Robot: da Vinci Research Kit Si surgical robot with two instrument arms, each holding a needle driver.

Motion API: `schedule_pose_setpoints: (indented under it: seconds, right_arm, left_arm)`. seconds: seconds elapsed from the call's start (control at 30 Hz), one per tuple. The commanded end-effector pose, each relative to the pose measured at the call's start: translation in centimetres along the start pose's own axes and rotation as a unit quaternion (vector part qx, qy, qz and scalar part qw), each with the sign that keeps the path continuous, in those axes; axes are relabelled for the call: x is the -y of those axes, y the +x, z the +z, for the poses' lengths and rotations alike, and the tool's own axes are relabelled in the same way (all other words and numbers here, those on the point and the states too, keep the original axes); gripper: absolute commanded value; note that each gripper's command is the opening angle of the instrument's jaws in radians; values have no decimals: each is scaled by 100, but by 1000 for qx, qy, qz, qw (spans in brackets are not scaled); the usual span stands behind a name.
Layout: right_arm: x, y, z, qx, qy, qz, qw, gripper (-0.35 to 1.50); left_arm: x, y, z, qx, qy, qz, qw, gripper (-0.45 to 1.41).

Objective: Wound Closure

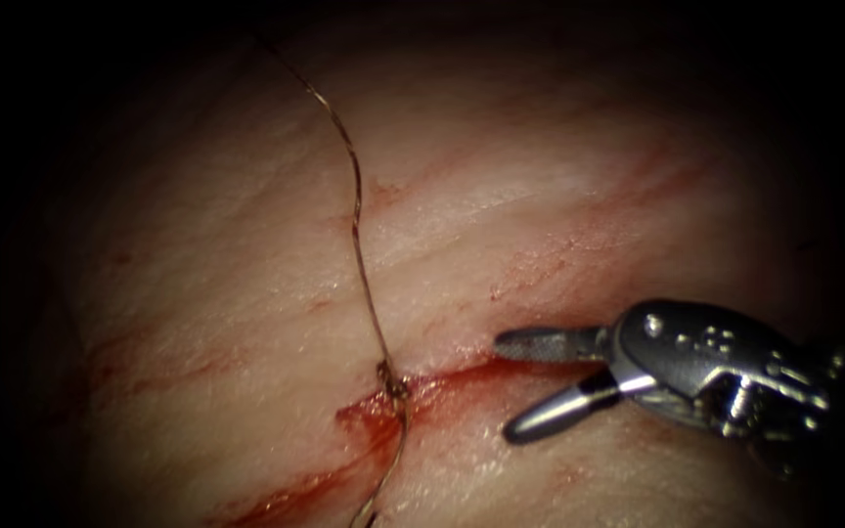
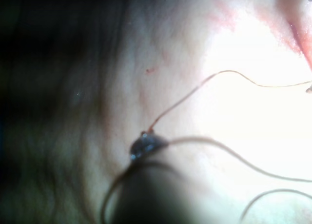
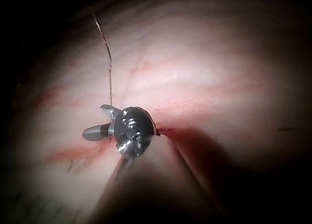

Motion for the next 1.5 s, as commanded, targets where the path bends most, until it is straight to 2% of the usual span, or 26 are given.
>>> schedule_pose_setpoints:
  seconds: [0.03, 0.2, 0.27, 0.33, 0.37, 0.6, 0.77, 1.1, 1.5]
  right_arm:
    - [-13, -17, 16, -6, 4, 27, 1000, 123]
    - [-36, -62, 59, -5, -15, 43, 999, 143]
    - [-38, -67, 66, -5, -15, 44, 999, 143]
    - [-49, -84, 91, -4, -10, 42, 999, 145]
    - [-53, -87, 97, -3, -8, 41, 999, 138]
    - [-73, -102, 105, 1, -13, 38, 999, 131]
    - [-79, -107, 118, 3, -21, 42, 999, 131]
    - [-91, -100, 154, 3, -12, 45, 999, 131]
    - [-92, -100, 183, 3, -7, 45, 999, 135]
  left_arm:
    - [0, 2, 5, -1, 0, 1, 1000, -45]
    - [-10, 11, -6, -7, -1, -3, 1000, -45]
    - [-11, 11, -7, -7, -1, -1, 1000, -45]
    - [-15, 14, -11, -7, -3, -2, 1000, -45]
    - [-18, 15, -15, -8, -4, -3, 1000, -45]
    - [-24, 17, -30, -16, -5, -1, 1000, -45]
    - [-29, 19, -33, -17, -5, -2, 1000, -45]
    - [-35, 27, -42, -24, -5, -3, 1000, -45]
    - [-37, 31, -46, -28, -6, -3, 1000, -45]
